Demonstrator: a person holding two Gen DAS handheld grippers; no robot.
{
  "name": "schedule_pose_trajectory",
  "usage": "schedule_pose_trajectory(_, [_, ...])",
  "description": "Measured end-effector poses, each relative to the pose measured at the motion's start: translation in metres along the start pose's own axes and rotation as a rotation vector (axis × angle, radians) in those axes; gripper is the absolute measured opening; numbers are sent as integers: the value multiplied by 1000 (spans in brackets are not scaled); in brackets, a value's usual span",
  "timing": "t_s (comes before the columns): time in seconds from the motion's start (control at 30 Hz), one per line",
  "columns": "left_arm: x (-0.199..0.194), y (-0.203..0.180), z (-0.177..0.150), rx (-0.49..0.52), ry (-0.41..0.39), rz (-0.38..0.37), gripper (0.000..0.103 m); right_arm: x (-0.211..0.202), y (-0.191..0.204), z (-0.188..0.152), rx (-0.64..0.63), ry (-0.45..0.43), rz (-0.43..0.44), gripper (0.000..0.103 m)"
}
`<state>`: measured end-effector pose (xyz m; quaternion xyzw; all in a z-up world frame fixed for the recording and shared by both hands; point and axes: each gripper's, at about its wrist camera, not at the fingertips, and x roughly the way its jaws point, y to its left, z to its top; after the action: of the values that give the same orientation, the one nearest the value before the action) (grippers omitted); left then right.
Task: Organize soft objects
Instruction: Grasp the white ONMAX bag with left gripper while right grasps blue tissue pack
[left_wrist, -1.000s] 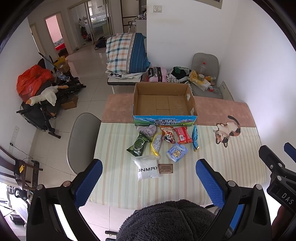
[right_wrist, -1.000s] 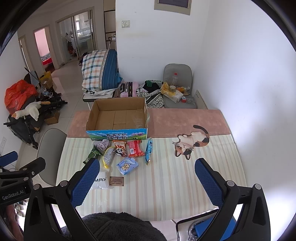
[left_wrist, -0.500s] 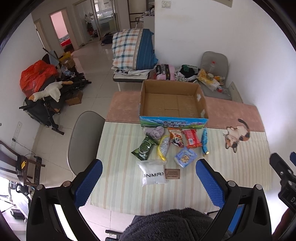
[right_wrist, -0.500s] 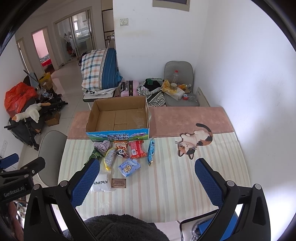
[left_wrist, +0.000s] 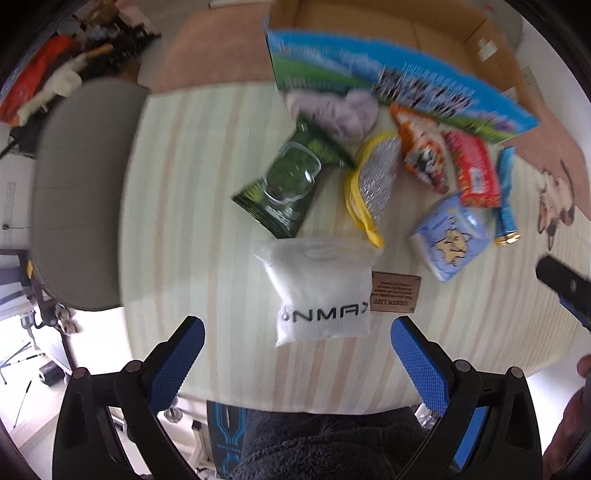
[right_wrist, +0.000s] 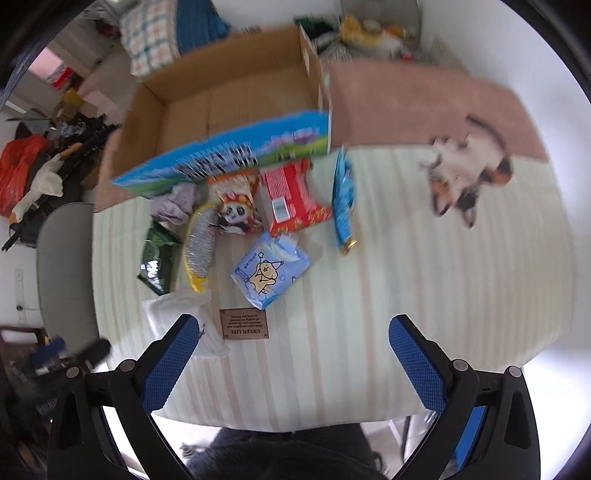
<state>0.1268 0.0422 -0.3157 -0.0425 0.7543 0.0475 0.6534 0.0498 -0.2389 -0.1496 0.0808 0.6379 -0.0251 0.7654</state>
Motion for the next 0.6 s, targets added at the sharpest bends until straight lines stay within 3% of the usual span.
schedule_pose_trajectory(0.07, [26, -1, 4, -25, 51, -13, 101, 63, 1, 6, 75, 118, 14, 103])
schedule_pose_trajectory(0.1, [36, 0, 5, -39, 67, -40, 100, 88, 1, -11, 115, 219, 20, 102])
schedule_pose_trajectory(0.17, [51, 2, 8, -72, 94, -70, 100, 134, 8, -9, 208, 318, 88, 102])
schedule_pose_trajectory(0.2, [56, 3, 9, -80, 97, -79, 100, 148, 3, -16, 233, 355, 72, 102])
schedule_pose_trajectory(0.4, [84, -1, 2, -70, 148, -64, 100, 239, 30, -9, 312, 497, 46, 100])
schedule_pose_trajectory(0.43, [88, -3, -2, -63, 161, -69, 100, 246, 47, 0, 307, 501, 83, 90])
schedule_pose_trajectory(0.53, [102, -5, -10, -62, 183, -88, 100, 270, 57, 2, 228, 520, 77, 80])
schedule_pose_trajectory(0.6, [107, -7, -16, -65, 186, -98, 100, 286, 46, -16, 123, 518, 21, 74])
